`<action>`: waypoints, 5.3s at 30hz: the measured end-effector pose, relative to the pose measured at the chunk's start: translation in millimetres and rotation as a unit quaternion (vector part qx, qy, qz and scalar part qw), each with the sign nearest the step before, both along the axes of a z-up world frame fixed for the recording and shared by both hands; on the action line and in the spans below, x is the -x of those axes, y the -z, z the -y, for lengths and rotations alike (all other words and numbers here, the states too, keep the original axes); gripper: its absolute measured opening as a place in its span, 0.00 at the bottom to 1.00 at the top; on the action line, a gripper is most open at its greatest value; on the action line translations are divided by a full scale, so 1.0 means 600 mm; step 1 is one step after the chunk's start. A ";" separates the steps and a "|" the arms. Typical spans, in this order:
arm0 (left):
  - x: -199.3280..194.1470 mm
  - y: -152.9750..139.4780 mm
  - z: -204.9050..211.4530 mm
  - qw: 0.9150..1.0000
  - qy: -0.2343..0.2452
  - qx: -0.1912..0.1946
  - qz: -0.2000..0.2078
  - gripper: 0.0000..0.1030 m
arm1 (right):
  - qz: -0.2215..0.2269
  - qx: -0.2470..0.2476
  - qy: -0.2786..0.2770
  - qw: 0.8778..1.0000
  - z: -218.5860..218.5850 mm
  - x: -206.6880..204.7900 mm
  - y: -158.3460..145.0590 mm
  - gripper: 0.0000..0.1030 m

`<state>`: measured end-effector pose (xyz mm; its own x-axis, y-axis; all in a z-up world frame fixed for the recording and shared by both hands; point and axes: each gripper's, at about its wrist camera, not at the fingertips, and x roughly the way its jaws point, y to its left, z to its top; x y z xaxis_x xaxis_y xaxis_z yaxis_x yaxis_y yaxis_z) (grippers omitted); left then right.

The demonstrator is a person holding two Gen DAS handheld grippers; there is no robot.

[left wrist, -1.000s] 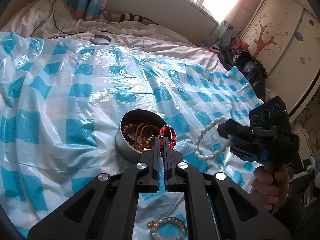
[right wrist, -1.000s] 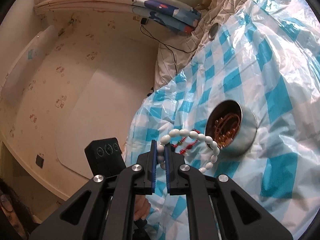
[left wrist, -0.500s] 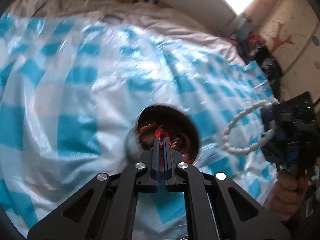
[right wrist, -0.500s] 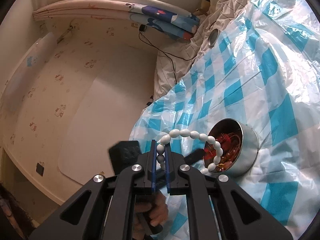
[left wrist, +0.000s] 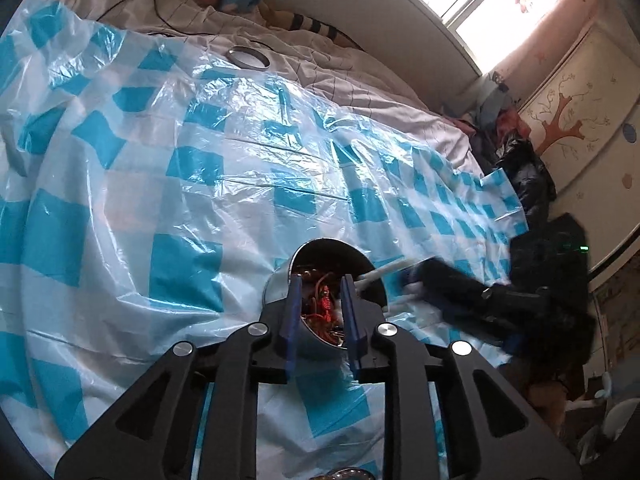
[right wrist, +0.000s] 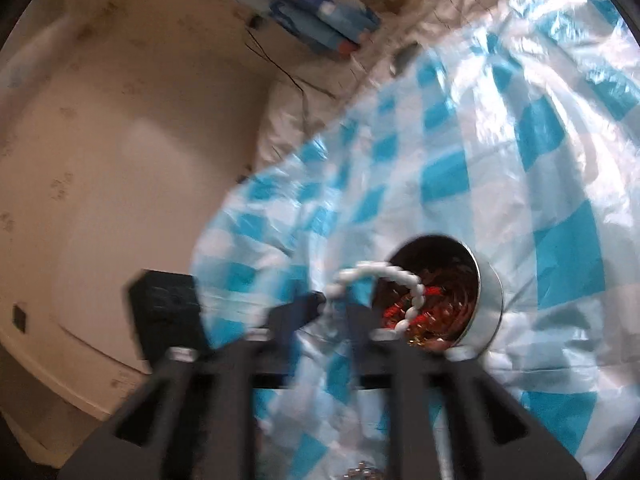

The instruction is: Organize jewelry

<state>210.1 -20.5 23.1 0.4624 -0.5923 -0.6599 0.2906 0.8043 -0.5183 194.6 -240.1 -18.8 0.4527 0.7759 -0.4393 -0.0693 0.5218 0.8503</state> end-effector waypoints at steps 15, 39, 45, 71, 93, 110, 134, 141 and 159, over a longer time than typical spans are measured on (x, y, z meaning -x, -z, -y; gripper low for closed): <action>0.014 -0.005 -0.002 1.000 -0.001 -0.001 0.004 0.37 | 0.023 -0.031 0.004 0.999 0.006 0.003 -0.014 0.63; 0.017 -0.006 -0.011 1.000 -0.004 0.002 0.003 0.44 | -0.047 0.019 0.003 0.999 0.018 0.004 0.024 0.71; 0.034 -0.015 -0.006 1.000 0.011 -0.021 0.009 0.44 | -0.027 0.049 0.018 0.998 0.048 0.040 -0.015 0.74; 0.230 0.065 0.043 0.977 0.142 -0.159 -0.002 0.48 | -0.048 0.130 -0.016 0.990 0.070 0.223 -0.021 0.78; 0.231 0.009 0.007 0.986 0.124 -0.108 0.022 0.06 | -0.043 0.155 -0.067 0.985 0.027 0.243 -0.011 0.78; 0.213 -0.037 -0.051 0.994 0.072 -0.065 0.040 0.06 | 0.040 0.325 -0.144 0.934 -0.114 0.258 0.022 0.49; 0.204 -0.053 -0.016 0.994 0.070 -0.061 0.057 0.06 | 0.025 0.055 -0.033 0.998 0.040 0.227 -0.041 0.03; 0.199 -0.055 0.006 0.992 0.069 -0.081 0.069 0.06 | 0.029 0.021 -0.020 0.999 0.058 0.226 -0.047 0.03; 0.156 -0.081 0.039 0.985 0.051 -0.119 0.114 0.06 | 0.034 -0.018 -0.008 0.999 0.075 0.179 -0.046 0.03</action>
